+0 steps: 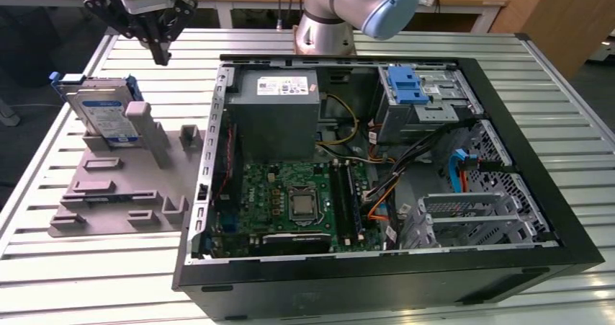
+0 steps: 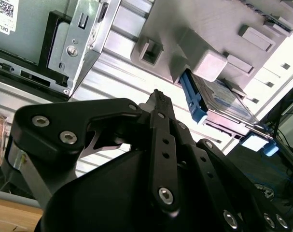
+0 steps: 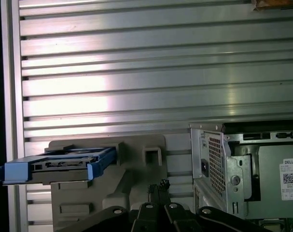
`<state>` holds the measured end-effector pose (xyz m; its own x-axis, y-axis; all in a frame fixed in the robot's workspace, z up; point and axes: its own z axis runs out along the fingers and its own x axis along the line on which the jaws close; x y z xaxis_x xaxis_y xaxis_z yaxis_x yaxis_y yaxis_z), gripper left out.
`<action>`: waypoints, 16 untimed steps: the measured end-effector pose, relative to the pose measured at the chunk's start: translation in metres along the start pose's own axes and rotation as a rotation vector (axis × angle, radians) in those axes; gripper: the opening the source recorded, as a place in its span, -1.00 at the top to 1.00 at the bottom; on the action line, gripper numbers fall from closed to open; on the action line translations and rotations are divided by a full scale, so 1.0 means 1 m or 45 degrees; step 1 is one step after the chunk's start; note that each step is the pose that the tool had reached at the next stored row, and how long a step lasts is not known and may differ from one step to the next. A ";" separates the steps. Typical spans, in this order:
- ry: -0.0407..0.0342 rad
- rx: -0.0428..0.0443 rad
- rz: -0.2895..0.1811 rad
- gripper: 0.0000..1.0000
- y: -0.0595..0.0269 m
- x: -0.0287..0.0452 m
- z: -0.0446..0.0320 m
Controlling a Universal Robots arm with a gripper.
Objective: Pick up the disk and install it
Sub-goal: 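Reach for the disk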
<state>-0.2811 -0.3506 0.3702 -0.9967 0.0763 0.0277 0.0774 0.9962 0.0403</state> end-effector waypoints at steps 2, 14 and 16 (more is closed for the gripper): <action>-0.0001 0.000 0.000 0.79 -0.0002 0.0034 0.0002; -0.0002 0.000 0.000 0.79 -0.0011 0.0173 0.0005; -0.0001 0.000 0.000 0.79 -0.0013 0.0195 0.0006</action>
<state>-0.3006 -0.3504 0.3701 -0.9967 0.0763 0.0276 0.0774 0.9962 0.0404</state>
